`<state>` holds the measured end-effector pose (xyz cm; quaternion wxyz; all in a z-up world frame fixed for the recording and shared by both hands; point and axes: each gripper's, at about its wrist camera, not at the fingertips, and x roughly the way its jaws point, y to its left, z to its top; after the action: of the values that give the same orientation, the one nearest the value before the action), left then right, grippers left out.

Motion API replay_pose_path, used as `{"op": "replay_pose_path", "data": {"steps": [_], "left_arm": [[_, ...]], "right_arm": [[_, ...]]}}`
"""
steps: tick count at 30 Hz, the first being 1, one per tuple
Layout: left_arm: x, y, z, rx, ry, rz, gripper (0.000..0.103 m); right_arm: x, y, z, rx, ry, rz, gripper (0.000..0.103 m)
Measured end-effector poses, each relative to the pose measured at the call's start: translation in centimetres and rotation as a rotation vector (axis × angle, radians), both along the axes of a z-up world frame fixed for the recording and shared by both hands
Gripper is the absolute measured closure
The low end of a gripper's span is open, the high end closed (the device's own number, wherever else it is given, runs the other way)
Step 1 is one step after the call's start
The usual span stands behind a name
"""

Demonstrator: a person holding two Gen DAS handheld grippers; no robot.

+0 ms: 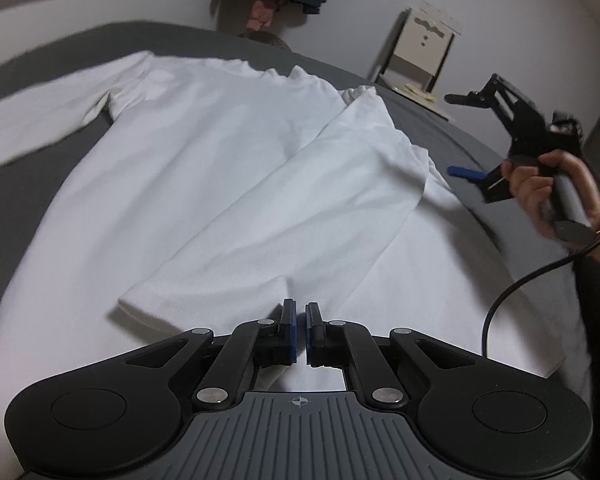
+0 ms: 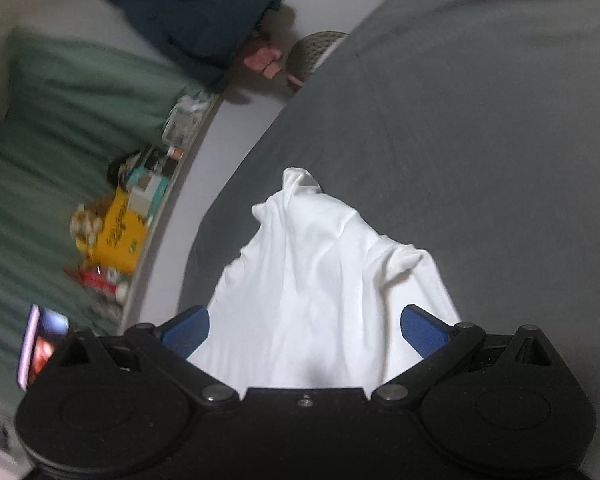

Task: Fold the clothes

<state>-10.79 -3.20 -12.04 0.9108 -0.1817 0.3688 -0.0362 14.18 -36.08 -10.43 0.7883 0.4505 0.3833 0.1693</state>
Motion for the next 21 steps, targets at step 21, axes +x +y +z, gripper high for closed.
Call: {"op": "replay_pose_path", "data": {"steps": [21], "left_arm": [[0.5,0.0,-0.4,0.008,-0.011,-0.002,0.099]], "right_arm": [[3.5,-1.3,-1.7,0.068,0.057,-0.149,0.000]]}}
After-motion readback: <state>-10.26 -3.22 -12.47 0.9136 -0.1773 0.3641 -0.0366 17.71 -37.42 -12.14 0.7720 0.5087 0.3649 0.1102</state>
